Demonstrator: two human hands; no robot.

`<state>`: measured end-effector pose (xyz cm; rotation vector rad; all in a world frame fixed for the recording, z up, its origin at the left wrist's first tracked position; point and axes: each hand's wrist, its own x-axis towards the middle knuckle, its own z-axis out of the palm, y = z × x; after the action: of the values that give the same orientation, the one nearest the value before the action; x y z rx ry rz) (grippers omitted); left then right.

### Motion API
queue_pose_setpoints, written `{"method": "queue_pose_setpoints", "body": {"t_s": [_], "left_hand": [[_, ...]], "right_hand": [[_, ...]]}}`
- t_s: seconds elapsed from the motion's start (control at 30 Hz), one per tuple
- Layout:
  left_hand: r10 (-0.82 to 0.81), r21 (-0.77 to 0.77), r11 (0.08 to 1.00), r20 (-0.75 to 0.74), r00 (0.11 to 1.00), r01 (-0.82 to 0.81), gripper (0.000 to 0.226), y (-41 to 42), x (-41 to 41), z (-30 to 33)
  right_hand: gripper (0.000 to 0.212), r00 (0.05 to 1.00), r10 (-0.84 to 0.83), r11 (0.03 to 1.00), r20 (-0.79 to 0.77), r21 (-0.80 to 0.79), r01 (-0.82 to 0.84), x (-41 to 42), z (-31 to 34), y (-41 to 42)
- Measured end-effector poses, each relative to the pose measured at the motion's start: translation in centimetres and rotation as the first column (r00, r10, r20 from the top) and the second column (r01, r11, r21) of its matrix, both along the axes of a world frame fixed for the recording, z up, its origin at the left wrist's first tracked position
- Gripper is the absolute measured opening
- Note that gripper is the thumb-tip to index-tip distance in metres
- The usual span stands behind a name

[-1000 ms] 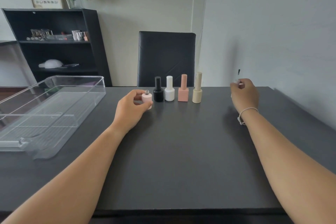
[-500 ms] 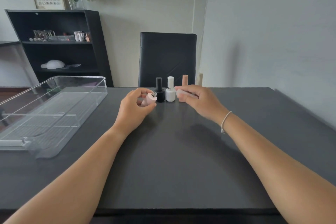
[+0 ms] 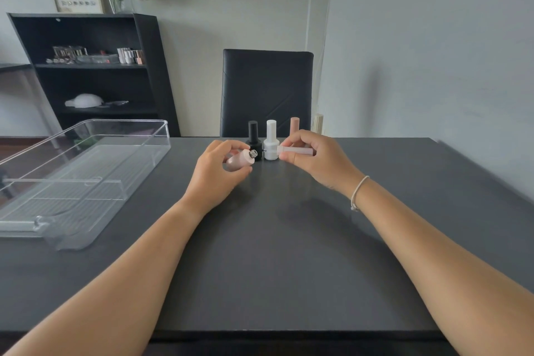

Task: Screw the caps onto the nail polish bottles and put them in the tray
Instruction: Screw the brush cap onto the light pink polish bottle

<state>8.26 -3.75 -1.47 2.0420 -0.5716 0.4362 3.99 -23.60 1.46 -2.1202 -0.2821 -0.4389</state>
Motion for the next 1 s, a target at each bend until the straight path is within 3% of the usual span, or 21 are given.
{"method": "queue_pose_setpoints", "body": {"t_s": [1.0], "left_hand": [[-0.035,0.053,0.998,0.004,0.999,0.035,0.031,-0.13,-0.13,-0.05]], "right_hand": [[0.009,0.998,-0.028,0.994,0.048,-0.103,0.033,0.36,-0.49,0.06]]}}
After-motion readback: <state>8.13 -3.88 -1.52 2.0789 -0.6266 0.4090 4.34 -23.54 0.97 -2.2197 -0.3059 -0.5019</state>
